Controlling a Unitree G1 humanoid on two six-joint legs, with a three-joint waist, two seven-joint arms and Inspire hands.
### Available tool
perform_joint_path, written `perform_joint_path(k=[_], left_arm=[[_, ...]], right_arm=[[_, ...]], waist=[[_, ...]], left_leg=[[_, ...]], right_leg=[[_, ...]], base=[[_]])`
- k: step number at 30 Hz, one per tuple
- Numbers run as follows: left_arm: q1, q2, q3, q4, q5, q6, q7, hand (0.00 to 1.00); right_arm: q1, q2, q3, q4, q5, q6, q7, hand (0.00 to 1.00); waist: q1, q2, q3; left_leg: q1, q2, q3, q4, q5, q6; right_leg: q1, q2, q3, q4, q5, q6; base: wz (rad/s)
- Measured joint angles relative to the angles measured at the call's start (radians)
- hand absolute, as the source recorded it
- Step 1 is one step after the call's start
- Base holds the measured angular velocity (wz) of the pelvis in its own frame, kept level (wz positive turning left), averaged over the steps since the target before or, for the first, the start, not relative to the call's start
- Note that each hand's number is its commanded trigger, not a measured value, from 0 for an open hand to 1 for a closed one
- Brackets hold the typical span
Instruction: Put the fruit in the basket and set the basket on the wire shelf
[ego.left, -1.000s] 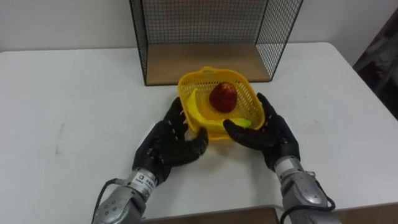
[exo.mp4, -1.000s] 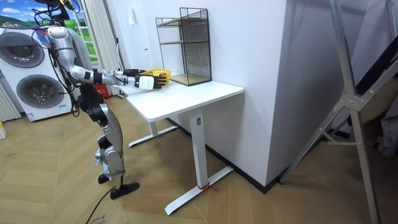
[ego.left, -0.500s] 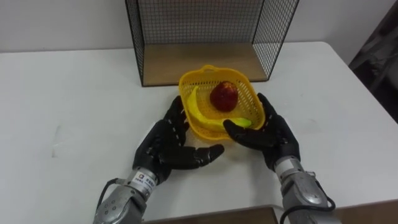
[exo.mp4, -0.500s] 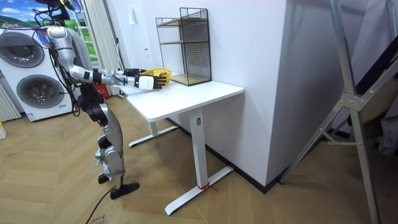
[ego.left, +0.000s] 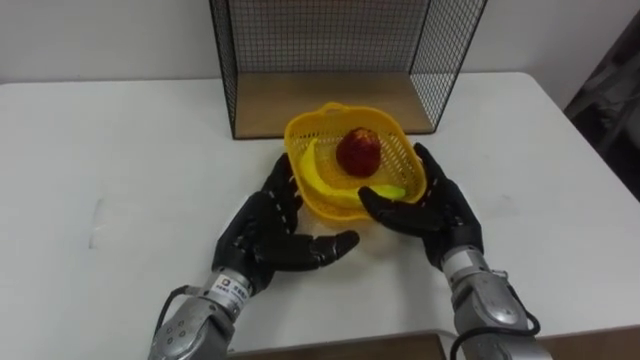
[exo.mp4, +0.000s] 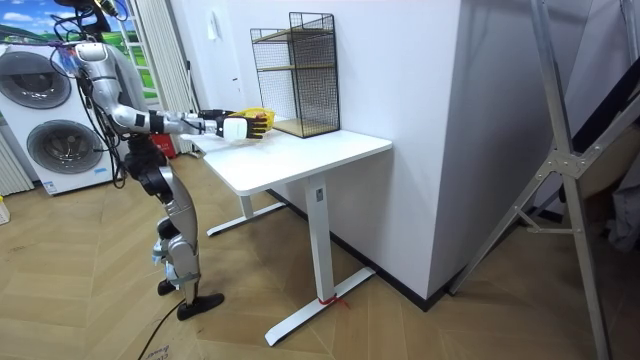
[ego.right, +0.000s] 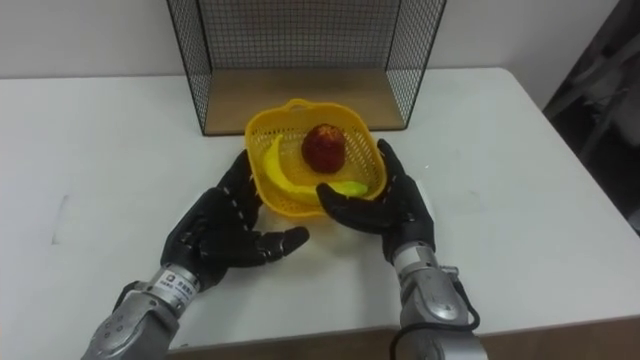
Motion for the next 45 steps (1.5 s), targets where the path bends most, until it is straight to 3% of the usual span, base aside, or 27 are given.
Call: perform_joint_path(k=[20,29,39,42,45], left_arm=[[-0.002,-0.013,0.022,-0.038,-0.04,0.0,0.058,0.0],[-0.002,-0.013,0.031,-0.075,-0.039,0.0,0.08,0.0],[-0.002,-0.016,0.03,-0.075,-0.036,0.0,0.099,0.0],[-0.002,-0.016,0.03,-0.075,-0.027,0.0,0.099,0.0],[-0.001,-0.015,0.031,-0.075,-0.027,0.0,0.099,0.0]], right_arm=[[-0.001,0.003,0.036,-0.113,-0.012,-0.001,-0.009,0.0],[0.006,0.004,0.044,-0.167,-0.046,-0.001,-0.009,0.0],[0.006,0.009,0.052,-0.166,-0.051,-0.001,-0.007,0.0],[0.006,0.009,0.052,-0.166,-0.047,-0.001,-0.006,0.0],[0.012,0.008,0.056,-0.167,-0.042,-0.001,-0.006,0.0]], waist=[[-0.003,-0.009,0.0022],[0.0,-0.019,-0.0013],[-0.002,-0.014,0.0021],[-0.003,-0.012,0.0048],[0.02,-0.014,0.0051]], left_leg=[[0.019,0.0,0.005,-0.003,0.0,0.0],[0.019,0.001,0.0,0.0,0.0,0.0],[0.017,0.003,0.001,0.018,-0.001,-0.001],[0.013,0.007,0.001,0.033,-0.012,-0.005],[-0.032,0.027,0.011,0.125,-0.059,-0.016]], right_leg=[[0.009,0.0,0.002,0.016,-0.001,0.001],[0.007,0.0,-0.001,0.015,-0.001,0.001],[0.008,0.0,-0.003,0.025,-0.001,0.001],[0.001,0.002,-0.005,0.052,-0.01,-0.005],[-0.038,0.014,-0.008,0.123,-0.041,-0.021]], base=[[0.0],[0.0],[0.0],[0.0],[-0.14]])
